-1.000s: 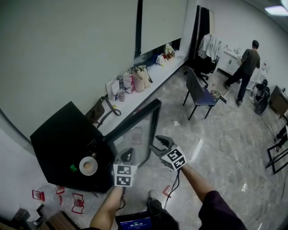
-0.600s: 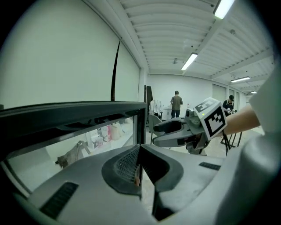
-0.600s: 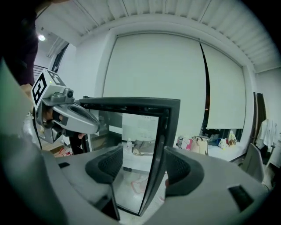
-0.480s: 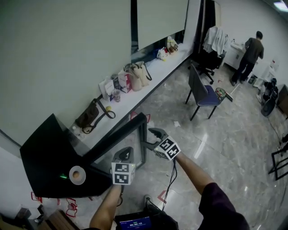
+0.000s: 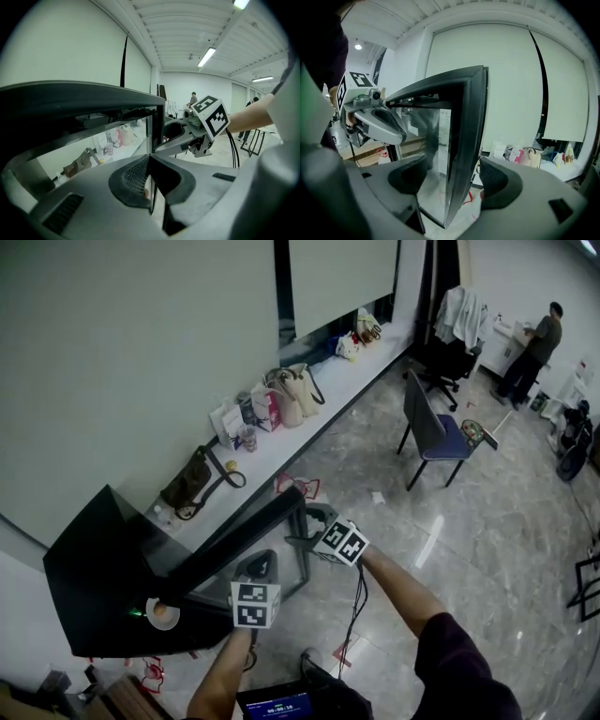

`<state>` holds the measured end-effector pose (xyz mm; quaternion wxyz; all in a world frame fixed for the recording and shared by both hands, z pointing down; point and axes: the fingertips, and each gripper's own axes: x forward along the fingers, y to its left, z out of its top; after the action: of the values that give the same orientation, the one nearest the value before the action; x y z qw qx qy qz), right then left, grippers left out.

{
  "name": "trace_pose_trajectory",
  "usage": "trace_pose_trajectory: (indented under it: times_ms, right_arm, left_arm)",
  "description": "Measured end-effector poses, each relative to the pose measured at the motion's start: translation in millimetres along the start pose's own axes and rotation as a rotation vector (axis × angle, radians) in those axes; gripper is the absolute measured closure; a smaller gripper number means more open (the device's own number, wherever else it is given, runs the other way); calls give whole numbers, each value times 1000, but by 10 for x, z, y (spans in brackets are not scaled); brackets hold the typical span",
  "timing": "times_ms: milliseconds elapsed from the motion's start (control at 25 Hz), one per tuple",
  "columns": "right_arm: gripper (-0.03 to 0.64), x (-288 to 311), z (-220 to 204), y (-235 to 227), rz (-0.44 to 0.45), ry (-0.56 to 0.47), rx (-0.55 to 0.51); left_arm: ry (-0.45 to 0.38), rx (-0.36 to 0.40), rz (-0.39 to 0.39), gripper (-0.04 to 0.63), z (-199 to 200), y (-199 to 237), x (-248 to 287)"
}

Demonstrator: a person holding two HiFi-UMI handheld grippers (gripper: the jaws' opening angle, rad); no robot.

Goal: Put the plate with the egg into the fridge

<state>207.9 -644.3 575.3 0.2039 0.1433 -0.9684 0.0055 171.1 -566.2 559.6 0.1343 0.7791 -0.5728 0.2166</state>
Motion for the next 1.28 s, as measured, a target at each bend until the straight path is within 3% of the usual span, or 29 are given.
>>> trace_pose_trajectory:
  times_ms: [320,680,1040,1280]
  right_arm:
    - [282,-67,-34,52,-30,24,3]
    - [282,-458,-172,324,-129,38,55]
    - [284,-947,-410,840,-276,69,121]
    - [284,-1390,-392,1362,-399,93,196]
  left_arm:
    - [-5,0,-4,584,-3,-91,-50]
    - [-11,13,-40,584,-106,-319,-362]
    - [-28,42,-125,584,-403,-652,-868]
    - [-55,65,-181,584,-460,-840,-1553]
